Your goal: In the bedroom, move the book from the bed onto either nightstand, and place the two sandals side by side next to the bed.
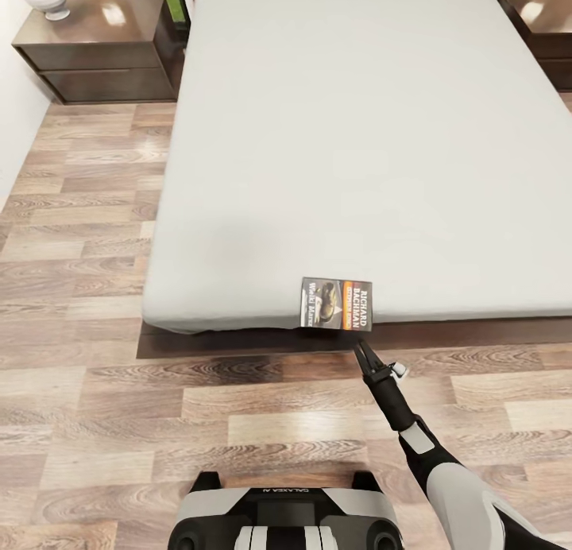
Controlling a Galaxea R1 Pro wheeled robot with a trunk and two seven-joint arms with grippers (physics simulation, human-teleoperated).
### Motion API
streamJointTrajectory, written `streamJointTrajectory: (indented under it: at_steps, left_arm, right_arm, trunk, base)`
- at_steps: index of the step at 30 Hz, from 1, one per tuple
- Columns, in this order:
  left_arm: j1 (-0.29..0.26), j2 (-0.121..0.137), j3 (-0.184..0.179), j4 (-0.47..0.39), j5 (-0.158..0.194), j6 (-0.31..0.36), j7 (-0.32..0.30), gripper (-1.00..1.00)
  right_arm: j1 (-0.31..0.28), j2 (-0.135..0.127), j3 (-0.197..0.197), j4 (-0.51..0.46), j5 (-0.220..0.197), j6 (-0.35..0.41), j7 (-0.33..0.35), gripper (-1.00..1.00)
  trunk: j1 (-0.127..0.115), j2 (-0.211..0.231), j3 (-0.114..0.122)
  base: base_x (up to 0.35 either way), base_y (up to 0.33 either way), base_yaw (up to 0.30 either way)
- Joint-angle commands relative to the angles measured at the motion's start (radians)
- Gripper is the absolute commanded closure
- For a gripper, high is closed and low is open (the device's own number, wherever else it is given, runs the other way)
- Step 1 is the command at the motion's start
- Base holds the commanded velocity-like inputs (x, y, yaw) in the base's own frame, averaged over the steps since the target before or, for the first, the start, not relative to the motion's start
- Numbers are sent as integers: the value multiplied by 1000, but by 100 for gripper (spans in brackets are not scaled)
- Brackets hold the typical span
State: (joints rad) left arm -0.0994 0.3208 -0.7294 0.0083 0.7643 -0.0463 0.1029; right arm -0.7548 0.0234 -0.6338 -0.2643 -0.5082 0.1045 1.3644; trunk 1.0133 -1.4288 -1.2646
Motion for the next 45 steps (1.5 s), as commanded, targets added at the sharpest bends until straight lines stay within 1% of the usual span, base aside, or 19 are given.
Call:
streamJointTrajectory:
  at_steps: [1, 37, 43, 45]
  left_arm:
    - [0, 0, -8, 1, 6, -3, 1, -100]
    - [0, -3, -11, 2, 4, -3, 10, -100]
    - [0, -3, -11, 2, 3, -3, 10, -100]
    - [0, -4, -11, 2, 3, -3, 11, -100]
  right_arm:
    - [0, 0, 1, 0, -7, 11, 2, -100]
    - [0, -2, -12, 0, -8, 11, 2, -100]
    - [0, -2, -12, -1, -23, 11, -1, -100]
    - [0, -3, -12, -1, -42, 11, -16, -100]
  trunk:
    - [0, 0, 0]
    - [0, 0, 0]
    - [0, 0, 0]
    - [0, 0, 0]
  base:
    - [94, 91, 0]
    - [11, 11, 0]
    - [0, 0, 0]
    - [0, 0, 0]
